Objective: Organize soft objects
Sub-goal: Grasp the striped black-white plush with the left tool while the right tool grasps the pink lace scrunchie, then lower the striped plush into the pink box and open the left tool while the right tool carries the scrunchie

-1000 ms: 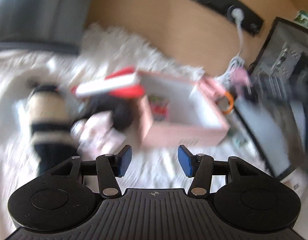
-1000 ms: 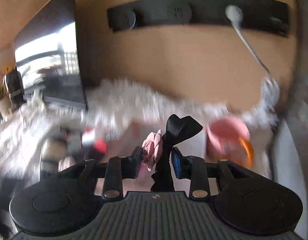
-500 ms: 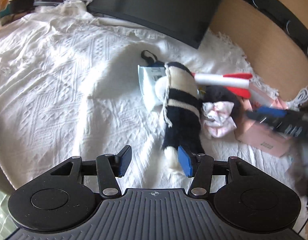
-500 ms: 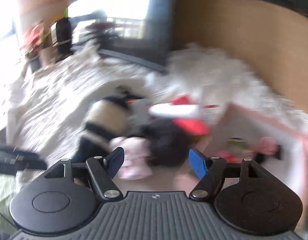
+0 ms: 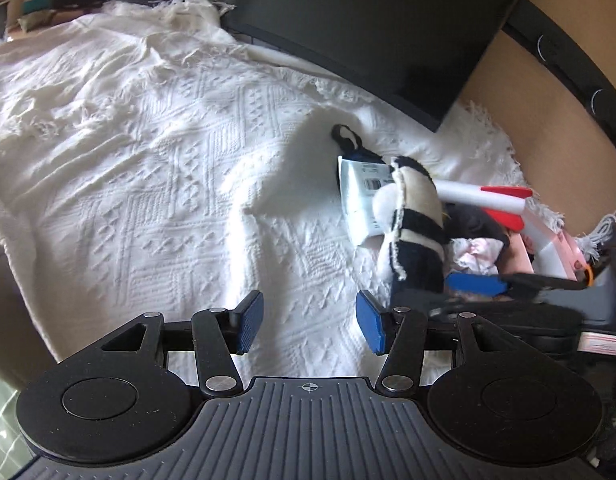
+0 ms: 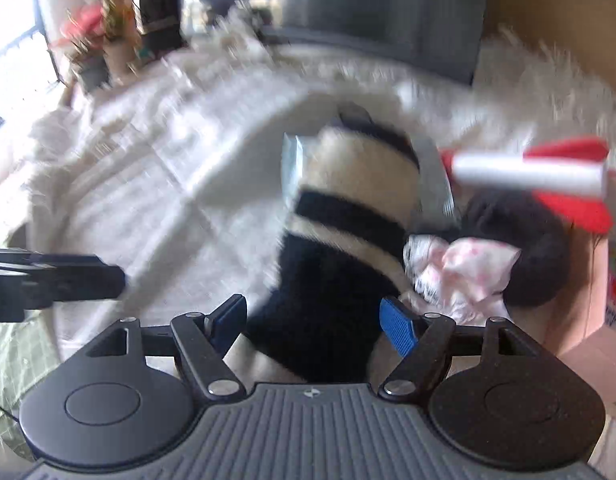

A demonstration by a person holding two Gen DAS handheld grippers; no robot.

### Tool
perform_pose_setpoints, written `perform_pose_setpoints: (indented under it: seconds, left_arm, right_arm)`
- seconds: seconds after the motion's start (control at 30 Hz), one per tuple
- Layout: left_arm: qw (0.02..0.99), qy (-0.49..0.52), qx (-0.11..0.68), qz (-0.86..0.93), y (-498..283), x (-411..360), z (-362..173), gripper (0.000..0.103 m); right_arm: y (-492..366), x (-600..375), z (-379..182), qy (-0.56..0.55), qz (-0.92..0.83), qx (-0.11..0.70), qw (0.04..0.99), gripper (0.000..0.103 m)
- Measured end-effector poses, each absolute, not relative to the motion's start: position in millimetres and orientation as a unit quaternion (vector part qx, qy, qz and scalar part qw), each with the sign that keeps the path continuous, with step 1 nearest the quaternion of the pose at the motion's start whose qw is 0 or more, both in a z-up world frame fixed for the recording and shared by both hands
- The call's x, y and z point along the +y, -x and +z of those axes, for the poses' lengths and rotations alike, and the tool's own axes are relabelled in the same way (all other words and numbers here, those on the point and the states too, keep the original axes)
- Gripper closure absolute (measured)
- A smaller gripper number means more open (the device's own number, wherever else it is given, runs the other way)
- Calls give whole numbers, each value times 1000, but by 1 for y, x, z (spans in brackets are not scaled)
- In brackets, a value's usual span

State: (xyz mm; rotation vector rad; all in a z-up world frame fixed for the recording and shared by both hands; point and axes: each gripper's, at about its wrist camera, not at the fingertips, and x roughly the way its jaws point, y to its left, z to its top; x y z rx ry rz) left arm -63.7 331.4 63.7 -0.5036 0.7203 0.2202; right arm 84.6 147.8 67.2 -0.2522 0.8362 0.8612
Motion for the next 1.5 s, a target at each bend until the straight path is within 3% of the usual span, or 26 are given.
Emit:
perform_pose_setpoints:
  seconds: [0.17,0.23,0.33,0.57,0.93,1.07,1.23,1.5]
  left_arm:
    - [904,247,345,57,41,328,62,48]
    - [907,239,346,37,26,320,62,48]
    - [909,217,354,13,3,305,60,48]
    - [912,189,364,-7,-54,274,42,47]
    - [906,130,404,-3,-106,247,22,32]
    - [907,110,407,-2,-102,242,23,38]
    - [908,117,401,-12,-81,245,33,58]
    - [898,114,422,-44,-29,238,45,61]
  right_arm:
    - [-73,133,80,204,351,296,864,28]
    - [-88,132,71,212,328,306,868,33]
    - [-104,127,57,199,321,363,852,94]
    - [-70,60,78,156,288,388,862,95]
    - [-52,-11,69,129,225,415,872,95]
    - [-52,-26,59,119,221,420,872,94]
    - [-48,-38,57,107,222,416,876,94]
    - [-51,-36,58,116,239,414,871,94]
